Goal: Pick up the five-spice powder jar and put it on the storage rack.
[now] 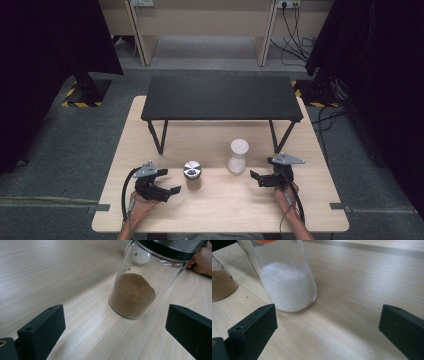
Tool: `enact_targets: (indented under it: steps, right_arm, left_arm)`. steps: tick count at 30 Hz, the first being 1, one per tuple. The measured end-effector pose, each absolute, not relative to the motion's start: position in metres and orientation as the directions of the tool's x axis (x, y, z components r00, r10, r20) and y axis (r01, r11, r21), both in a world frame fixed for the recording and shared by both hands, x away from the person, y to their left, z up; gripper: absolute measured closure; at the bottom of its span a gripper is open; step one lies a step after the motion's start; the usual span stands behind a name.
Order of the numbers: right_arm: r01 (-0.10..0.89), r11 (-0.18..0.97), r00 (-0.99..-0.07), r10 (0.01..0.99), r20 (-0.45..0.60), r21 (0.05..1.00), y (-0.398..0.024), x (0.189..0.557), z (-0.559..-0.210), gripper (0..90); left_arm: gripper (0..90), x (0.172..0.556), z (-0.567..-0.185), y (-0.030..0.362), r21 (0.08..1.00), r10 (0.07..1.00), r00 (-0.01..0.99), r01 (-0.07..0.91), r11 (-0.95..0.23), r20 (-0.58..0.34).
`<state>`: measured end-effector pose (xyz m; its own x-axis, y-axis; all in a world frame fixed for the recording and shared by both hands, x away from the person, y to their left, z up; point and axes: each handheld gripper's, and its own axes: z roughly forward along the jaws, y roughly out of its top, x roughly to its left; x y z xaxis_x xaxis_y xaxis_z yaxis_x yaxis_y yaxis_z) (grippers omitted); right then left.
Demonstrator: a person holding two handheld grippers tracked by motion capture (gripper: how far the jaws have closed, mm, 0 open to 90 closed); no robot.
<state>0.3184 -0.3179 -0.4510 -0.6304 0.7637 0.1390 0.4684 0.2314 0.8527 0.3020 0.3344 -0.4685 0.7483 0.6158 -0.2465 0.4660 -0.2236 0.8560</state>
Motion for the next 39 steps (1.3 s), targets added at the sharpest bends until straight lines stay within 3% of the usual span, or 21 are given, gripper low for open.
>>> enact_targets:
  steps: [39]
  right_arm:
    - [0.474, 0.24, -0.632, 0.763, 0.138, 0.847, -0.3162, 0.3198, -0.4498, 1.9]
  left_arm:
    - [1.8, 0.3011, -0.468, 0.3331, 0.857, 0.617, 0.75, 0.461, -0.23, -0.238]
